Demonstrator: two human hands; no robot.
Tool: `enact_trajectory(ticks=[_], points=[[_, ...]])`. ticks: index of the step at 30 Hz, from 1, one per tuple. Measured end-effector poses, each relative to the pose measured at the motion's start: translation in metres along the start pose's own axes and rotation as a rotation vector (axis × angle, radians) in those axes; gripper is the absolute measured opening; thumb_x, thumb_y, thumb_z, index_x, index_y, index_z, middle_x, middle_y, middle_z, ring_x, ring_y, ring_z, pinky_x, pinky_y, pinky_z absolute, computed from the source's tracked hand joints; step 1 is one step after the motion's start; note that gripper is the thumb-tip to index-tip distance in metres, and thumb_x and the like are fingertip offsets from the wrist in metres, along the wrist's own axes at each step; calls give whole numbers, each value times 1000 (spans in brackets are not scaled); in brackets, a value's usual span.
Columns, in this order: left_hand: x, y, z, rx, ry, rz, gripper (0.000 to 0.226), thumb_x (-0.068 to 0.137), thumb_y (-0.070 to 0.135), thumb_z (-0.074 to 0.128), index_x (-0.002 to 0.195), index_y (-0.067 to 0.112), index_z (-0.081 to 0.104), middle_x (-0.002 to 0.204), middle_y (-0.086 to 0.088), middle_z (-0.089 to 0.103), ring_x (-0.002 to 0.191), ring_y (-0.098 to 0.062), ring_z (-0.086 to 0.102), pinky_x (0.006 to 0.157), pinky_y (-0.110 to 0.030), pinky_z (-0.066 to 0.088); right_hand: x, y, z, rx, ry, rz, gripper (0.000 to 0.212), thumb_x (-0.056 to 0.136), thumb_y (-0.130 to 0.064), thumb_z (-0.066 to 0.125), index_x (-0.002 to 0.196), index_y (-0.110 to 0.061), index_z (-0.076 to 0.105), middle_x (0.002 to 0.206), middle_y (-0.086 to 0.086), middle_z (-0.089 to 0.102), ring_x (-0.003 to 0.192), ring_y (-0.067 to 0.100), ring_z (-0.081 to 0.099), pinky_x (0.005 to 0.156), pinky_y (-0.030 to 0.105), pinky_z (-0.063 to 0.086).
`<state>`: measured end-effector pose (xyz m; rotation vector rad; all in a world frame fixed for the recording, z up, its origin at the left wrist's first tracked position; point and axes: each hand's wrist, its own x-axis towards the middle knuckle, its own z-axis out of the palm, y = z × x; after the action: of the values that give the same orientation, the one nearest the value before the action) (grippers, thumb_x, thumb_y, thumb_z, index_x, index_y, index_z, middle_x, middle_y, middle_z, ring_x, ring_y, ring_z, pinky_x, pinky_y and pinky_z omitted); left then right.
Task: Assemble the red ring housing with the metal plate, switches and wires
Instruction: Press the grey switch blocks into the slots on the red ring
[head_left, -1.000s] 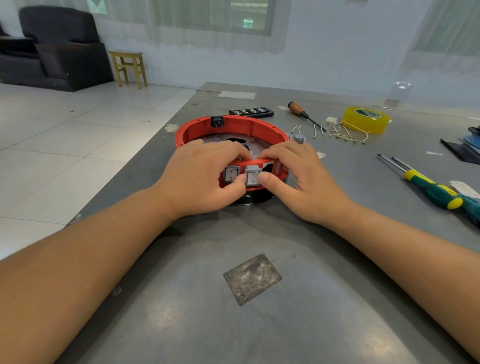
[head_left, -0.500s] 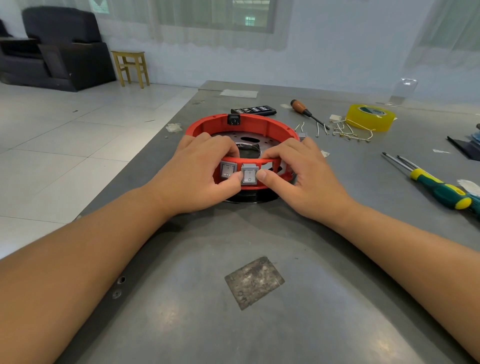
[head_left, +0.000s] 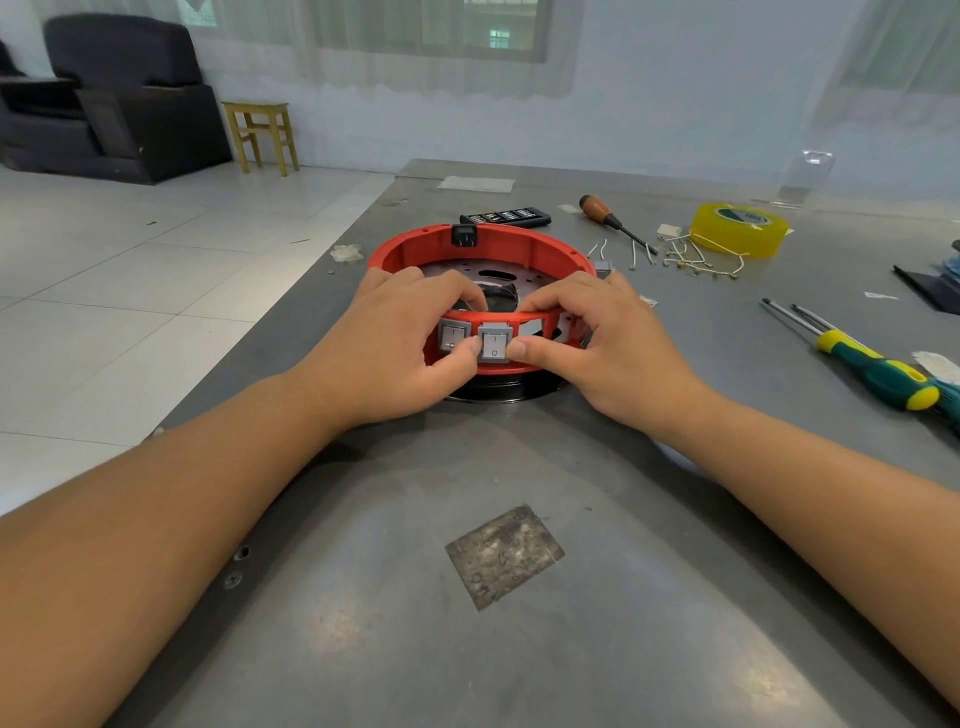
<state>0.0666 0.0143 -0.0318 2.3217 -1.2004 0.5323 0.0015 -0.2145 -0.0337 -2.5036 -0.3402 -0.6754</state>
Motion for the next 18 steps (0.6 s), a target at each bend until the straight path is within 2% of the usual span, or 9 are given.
enact_trajectory(ticks=[6, 11, 18], points=[[1, -1, 1, 8, 4, 2, 52, 89, 56, 38, 124, 26, 62, 102, 9, 64, 94, -13, 53, 95, -35, 33, 3, 0, -1, 51, -3, 37, 27, 81, -60, 71, 104, -49, 63, 104, -19, 65, 100, 9, 47, 76, 13, 33], [1, -1, 3, 4, 14, -4, 49, 89, 55, 39, 122, 27, 61, 100, 10, 63, 93, -12, 51, 95, -34, 31, 4, 0, -1, 79, -9, 63, 24, 81, -55, 75, 101, -49, 65, 102, -17, 67, 100, 11, 48, 79, 21, 38], [2, -4, 6, -9, 30, -26, 42, 90, 55, 40, 119, 31, 60, 97, 9, 62, 92, -11, 52, 96, -32, 30, 4, -2, -1, 58, 13, 65, 22, 81, -55, 75, 98, -46, 66, 100, -18, 67, 100, 8, 49, 80, 18, 36]])
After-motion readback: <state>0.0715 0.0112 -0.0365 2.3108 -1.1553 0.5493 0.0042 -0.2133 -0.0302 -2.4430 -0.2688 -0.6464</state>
